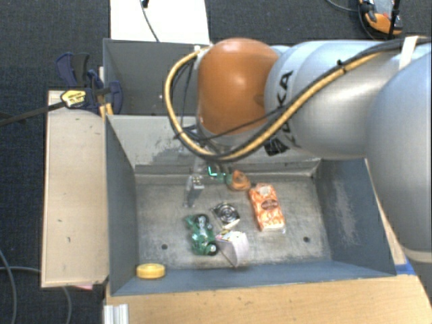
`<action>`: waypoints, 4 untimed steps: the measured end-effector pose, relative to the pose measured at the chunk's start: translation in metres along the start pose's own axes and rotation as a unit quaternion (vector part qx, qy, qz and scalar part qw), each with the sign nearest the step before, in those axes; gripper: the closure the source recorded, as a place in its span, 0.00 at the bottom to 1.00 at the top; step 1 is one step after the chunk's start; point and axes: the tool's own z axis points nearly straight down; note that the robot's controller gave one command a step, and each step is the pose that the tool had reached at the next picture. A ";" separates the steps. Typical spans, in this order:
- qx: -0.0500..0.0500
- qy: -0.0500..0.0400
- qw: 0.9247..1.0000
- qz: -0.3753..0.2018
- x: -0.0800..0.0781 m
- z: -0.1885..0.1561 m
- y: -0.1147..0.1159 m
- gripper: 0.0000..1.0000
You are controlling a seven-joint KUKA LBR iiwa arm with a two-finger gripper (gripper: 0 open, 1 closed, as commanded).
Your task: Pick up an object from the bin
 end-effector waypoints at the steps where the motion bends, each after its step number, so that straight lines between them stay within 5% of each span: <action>1: -0.001 -0.004 1.000 0.002 -0.002 -0.005 -0.001 0.00; 2: -0.001 -0.008 1.000 -0.025 0.002 0.031 -0.008 0.00; 3: -0.004 -0.002 0.998 -0.065 0.027 0.113 -0.038 1.00; 4: -0.004 -0.002 0.998 -0.064 0.026 0.113 -0.038 1.00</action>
Offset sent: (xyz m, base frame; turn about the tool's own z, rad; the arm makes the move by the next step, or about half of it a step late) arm -0.0168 -0.0247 -0.1185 -0.1571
